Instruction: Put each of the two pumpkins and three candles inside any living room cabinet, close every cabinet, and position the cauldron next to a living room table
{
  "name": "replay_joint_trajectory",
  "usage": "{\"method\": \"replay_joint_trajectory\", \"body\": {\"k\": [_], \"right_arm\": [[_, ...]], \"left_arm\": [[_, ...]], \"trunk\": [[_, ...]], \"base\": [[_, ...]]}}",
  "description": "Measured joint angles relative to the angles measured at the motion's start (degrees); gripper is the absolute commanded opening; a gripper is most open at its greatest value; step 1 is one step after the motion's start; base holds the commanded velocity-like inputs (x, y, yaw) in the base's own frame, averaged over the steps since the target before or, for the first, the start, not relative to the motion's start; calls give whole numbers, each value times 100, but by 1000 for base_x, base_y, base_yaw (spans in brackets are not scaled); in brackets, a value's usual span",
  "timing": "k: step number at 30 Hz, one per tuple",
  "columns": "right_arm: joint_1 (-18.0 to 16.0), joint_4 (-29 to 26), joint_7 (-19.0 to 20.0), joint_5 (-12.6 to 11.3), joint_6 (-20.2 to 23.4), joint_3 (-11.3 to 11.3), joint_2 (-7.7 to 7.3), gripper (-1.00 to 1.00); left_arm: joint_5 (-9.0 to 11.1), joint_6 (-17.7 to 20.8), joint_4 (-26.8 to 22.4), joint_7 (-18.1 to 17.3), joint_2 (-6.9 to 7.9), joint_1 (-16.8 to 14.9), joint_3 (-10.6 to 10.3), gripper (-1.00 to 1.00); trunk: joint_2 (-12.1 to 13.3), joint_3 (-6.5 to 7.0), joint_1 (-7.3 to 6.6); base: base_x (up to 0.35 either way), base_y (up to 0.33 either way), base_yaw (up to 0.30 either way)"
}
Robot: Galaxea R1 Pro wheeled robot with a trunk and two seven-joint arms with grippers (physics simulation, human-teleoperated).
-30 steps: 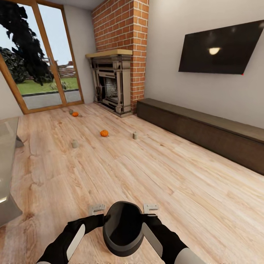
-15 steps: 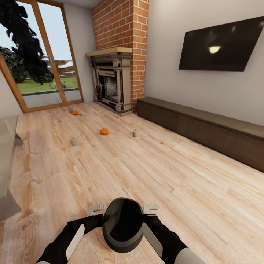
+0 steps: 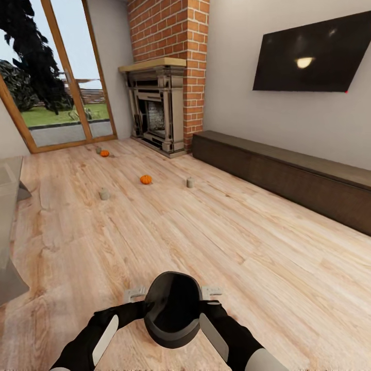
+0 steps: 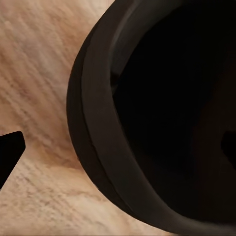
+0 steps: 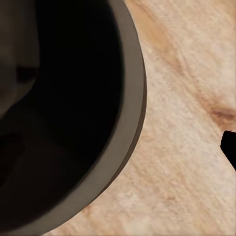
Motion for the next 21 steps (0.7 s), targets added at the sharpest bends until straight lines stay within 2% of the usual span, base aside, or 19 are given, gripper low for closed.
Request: {"method": "replay_joint_trajectory", "body": {"k": [18, 21], "right_arm": [[0, 9, 8, 0, -28, 0, -2, 100], [0, 10, 8, 0, -32, 0, -5, 100]], "left_arm": [[0, 0, 0, 0, 5, 0, 0, 100], [-1, 0, 0, -6, 6, 0, 0, 100]], "trunk": [[-24, -399, 46], [-25, -400, 46]], "base": [[0, 0, 0], [0, 0, 0]]}}
